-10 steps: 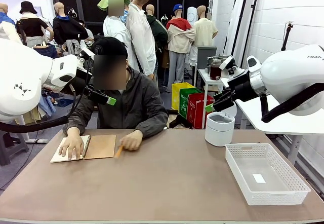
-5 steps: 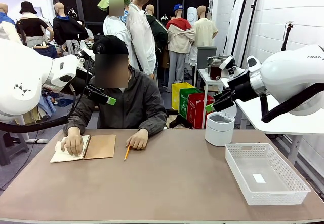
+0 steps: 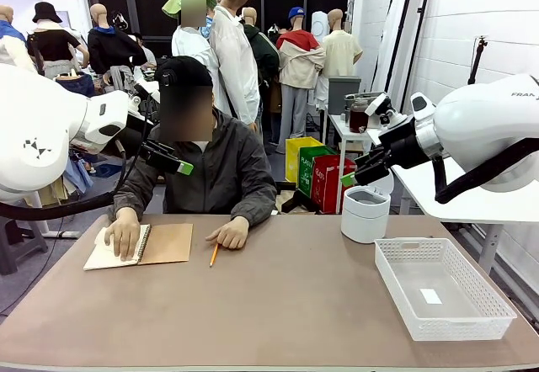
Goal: Sort the paper based on its condition.
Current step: If a person hands you a paper, place it in the Organizing basket , and if it's crumpled, put it in the Trash can.
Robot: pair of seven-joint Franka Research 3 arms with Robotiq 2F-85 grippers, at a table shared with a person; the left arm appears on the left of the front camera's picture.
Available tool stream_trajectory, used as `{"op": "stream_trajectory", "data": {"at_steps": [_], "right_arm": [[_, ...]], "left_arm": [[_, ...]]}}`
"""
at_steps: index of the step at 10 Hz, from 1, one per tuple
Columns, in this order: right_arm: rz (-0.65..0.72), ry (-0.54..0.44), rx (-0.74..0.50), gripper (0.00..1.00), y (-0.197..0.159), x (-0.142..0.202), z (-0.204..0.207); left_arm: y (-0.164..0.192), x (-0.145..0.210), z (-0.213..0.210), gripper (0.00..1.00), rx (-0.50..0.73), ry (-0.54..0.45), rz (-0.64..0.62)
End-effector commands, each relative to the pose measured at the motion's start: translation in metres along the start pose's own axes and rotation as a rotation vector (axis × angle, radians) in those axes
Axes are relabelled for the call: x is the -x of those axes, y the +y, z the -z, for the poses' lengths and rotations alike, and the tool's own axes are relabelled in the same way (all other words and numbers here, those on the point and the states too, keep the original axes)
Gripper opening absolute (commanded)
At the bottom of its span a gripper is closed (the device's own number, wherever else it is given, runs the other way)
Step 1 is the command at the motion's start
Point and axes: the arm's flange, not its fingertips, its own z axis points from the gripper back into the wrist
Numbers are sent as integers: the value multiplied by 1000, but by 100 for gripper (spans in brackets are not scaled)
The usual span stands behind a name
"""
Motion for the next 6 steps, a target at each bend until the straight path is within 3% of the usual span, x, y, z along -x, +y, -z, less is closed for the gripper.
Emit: {"op": "stream_trajectory", "data": {"at_steps": [1, 6], "right_arm": [[5, -7, -14, 100, -1, 1, 2], [5, -7, -14, 100, -1, 1, 2]], "left_arm": [[1, 1, 0, 100, 5, 1, 10], [1, 1, 0, 100, 5, 1, 10]]}}
